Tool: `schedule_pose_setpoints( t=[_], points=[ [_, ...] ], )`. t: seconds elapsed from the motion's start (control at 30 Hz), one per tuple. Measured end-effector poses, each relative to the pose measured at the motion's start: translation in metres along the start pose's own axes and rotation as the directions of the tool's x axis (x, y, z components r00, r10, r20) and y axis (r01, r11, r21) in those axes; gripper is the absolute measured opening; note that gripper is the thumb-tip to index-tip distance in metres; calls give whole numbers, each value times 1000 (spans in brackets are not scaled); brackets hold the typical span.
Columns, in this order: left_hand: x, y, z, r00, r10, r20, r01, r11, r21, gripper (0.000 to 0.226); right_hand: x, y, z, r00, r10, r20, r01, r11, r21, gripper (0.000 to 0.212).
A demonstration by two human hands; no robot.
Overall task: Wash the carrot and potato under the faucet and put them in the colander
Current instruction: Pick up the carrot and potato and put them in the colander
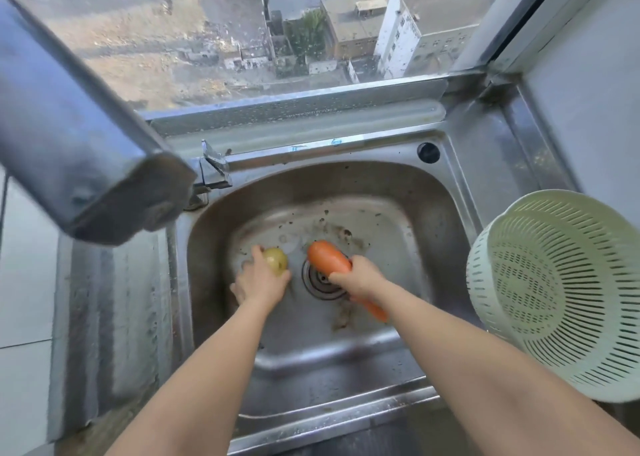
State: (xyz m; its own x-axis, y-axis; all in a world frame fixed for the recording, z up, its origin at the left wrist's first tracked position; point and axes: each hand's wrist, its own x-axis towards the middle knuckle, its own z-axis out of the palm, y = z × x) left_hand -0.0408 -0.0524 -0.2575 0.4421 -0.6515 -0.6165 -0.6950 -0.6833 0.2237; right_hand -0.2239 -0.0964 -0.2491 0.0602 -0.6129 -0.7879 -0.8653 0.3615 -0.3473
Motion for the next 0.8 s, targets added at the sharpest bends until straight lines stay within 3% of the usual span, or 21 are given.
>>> schedule_pose_setpoints(
  t=[0.07, 0.17, 0.23, 0.3, 0.43, 0.57, 0.67, 0.8],
  points=[
    [-7, 3, -11, 999, -42, -20, 39, 989, -143, 71, -9, -6, -2, 989, 9, -147, 5, 995, 100, 60],
    [-21, 9, -27, 993, 53, -109, -49, 998, 37, 73, -27, -17, -16, 930, -77, -360, 53, 996, -75, 62],
    [-31, 14, -36, 991, 63, -121, -55, 996, 72, 74, -39, -22, -27, 933, -90, -349, 53, 992, -112, 60],
    [-42, 20, -43, 996, -2, -87, -1, 999, -33, 75, -50, -26, -31, 956, -32, -290, 25, 999, -27, 60],
    [-60, 27, -51, 991, 45, -123, -45, 999, 3, 72, -70, -29, -30, 920, -64, -386, 43, 997, -62, 58],
    [-73, 29, -57, 996, -24, -86, 17, 996, -87, 72, -86, -29, -33, 935, -11, -354, 60, 990, 129, 59],
    [-87, 31, -60, 990, 56, -129, -52, 998, 32, 68, -95, -32, -39, 919, -50, -390, 94, 991, 94, 58],
    [-103, 36, -65, 990, 20, -138, -20, 1000, -5, 69, -110, -33, -49, 926, -75, -370, 127, 985, 118, 52]
  ],
)
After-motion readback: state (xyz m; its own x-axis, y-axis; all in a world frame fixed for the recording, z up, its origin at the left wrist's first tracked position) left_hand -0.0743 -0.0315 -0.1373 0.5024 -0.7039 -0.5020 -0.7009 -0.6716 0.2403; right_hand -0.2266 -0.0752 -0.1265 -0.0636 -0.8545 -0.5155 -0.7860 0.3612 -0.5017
